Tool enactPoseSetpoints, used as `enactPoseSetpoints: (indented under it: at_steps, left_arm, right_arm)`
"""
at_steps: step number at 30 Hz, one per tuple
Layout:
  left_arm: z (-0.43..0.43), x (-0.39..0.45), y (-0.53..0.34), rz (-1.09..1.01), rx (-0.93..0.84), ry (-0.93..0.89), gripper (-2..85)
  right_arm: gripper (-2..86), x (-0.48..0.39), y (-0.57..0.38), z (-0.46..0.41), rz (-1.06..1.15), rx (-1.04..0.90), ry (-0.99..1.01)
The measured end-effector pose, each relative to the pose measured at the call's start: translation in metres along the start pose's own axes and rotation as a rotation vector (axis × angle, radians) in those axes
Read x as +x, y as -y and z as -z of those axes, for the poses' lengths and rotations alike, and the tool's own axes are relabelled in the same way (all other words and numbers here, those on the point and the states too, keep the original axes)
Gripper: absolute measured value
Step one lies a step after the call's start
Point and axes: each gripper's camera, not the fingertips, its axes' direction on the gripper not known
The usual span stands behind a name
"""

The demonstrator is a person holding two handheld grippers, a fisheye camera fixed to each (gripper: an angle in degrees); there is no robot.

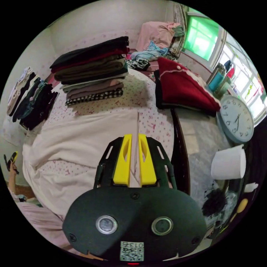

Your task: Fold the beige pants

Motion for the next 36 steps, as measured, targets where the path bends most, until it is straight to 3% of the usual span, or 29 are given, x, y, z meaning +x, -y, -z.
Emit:
enactPoseSetpoints:
  at_steps: [8,18,22,26,31,36]
  left_arm:
    - [0.016,-0.058,-0.104,-0.006,-0.250,0.073,13.0]
    - [0.024,-0.087,-0.112,0.031,-0.233,-0.057,16.7]
    - [0.005,-0.095,-0.115,0.057,-0.306,-0.191,12.9]
    - [0.007,-0.073,-0.106,-0.072,-0.352,-0.033,6.4]
    - [0.060,-0.068,-0.083,-0.113,-0.223,-0.149,4.9]
    - [0.138,-0.062,-0.046,-0.163,0.013,-0.300,4.3]
  right_arm:
    - [8.6,0.035,-0.139,0.003,-0.156,-0.158,0.079]
    - [11.0,0.029,-0.181,0.025,-0.153,-0.174,0.002]
    - [7.7,0.031,-0.180,0.022,-0.159,-0.203,0.094]
    - [2.3,0.013,-0.171,0.018,-0.110,-0.269,0.033]
    - [1.0,0.006,-0.151,0.048,-0.066,-0.212,0.064]
    - [0.8,0.008,-0.109,0.160,0.006,0.107,0.225]
